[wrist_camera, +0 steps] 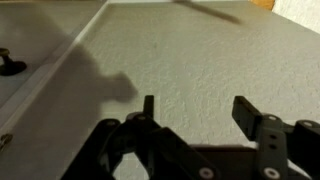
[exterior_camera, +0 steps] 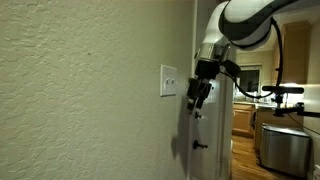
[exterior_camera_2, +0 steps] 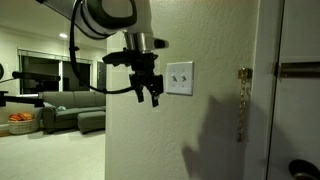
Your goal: Flip the switch on the left side of the wall
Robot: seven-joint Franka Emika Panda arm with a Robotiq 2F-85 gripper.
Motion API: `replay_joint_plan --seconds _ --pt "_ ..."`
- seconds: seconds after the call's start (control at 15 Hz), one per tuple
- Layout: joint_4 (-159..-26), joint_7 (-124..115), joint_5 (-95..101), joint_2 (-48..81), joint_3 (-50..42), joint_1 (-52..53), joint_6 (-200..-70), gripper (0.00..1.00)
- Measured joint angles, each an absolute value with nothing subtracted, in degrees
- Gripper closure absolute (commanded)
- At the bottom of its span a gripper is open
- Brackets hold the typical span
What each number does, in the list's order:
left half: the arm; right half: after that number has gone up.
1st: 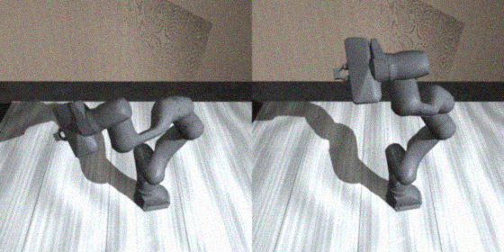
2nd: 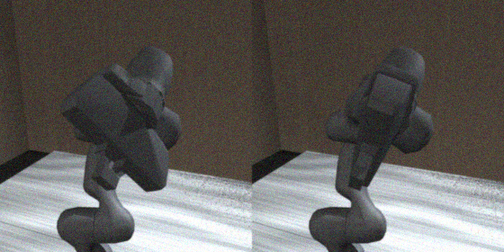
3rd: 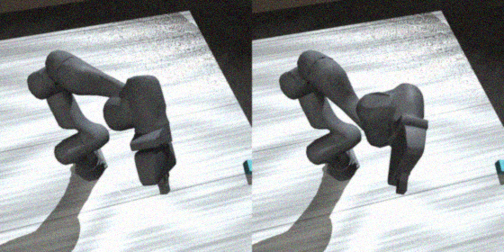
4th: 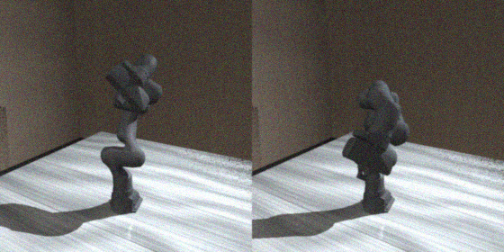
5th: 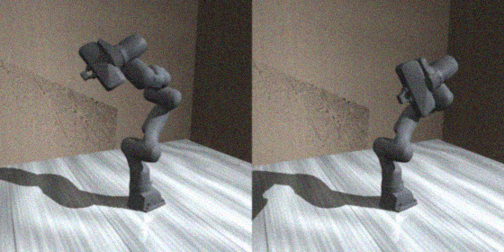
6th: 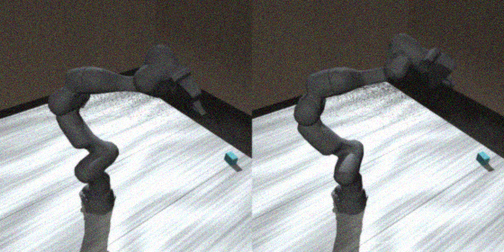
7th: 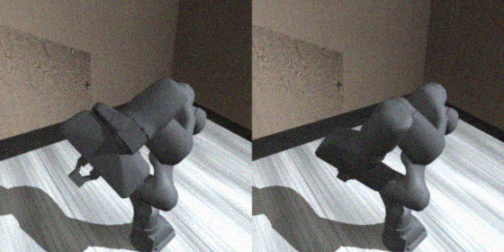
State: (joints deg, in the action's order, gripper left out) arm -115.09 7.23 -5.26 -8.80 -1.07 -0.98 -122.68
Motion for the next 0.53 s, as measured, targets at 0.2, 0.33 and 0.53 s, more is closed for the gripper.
replay_joint_plan --seconds 0.2,0.33,0.53 --pt "-120.2 6.0 -5.3 -8.8 -1.1 -1.0 -122.9 0.0" --pt "-122.9 5.2 -5.3 -8.9 -1.1 -1.0 -122.9 0.0" --pt "-124.1 4.7 -5.2 -8.6 -1.0 -1.0 -122.9 0.0"
